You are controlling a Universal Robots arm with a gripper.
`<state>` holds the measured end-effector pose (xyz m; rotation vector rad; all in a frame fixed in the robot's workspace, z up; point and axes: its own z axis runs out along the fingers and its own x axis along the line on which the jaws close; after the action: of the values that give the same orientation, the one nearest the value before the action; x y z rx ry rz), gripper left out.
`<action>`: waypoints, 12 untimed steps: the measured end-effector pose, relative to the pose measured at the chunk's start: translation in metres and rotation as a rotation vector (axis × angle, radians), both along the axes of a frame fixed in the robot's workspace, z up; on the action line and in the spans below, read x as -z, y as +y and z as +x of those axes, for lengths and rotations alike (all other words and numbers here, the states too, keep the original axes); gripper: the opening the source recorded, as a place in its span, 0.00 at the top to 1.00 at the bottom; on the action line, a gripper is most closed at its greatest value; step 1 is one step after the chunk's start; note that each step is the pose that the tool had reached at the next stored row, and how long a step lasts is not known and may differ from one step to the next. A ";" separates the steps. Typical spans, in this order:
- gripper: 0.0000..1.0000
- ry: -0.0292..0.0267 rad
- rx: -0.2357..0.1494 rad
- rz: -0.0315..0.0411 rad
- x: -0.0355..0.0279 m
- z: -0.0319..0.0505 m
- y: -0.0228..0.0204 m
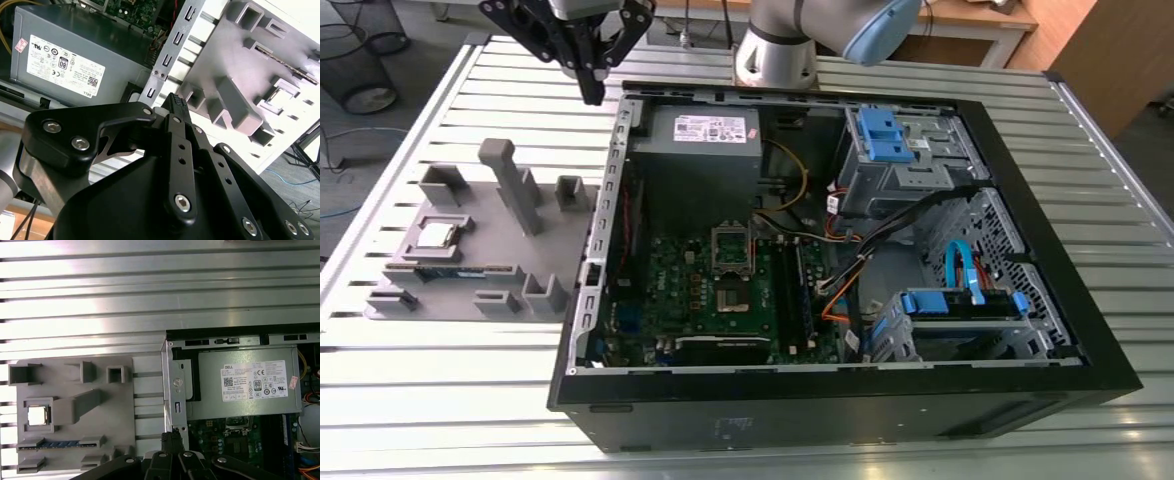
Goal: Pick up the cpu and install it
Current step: 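Reach for the cpu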
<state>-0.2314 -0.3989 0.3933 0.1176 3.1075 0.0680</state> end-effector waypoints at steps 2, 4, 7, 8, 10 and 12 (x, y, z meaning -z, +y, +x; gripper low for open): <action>0.89 0.0000 0.000 -0.0001 0.0000 -0.0009 0.0000; 0.89 0.0000 0.000 0.0000 0.0000 -0.0017 0.0000; 0.89 0.0000 0.000 0.0000 0.0000 -0.0029 0.0000; 0.89 0.0000 0.000 -0.0001 0.0000 -0.0033 0.0000; 0.89 0.0000 0.000 0.0000 0.0000 -0.0041 0.0000; 0.89 0.0000 0.000 0.0000 0.0000 -0.0051 0.0000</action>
<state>-0.2365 -0.3990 0.3933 0.1176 3.1075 0.0679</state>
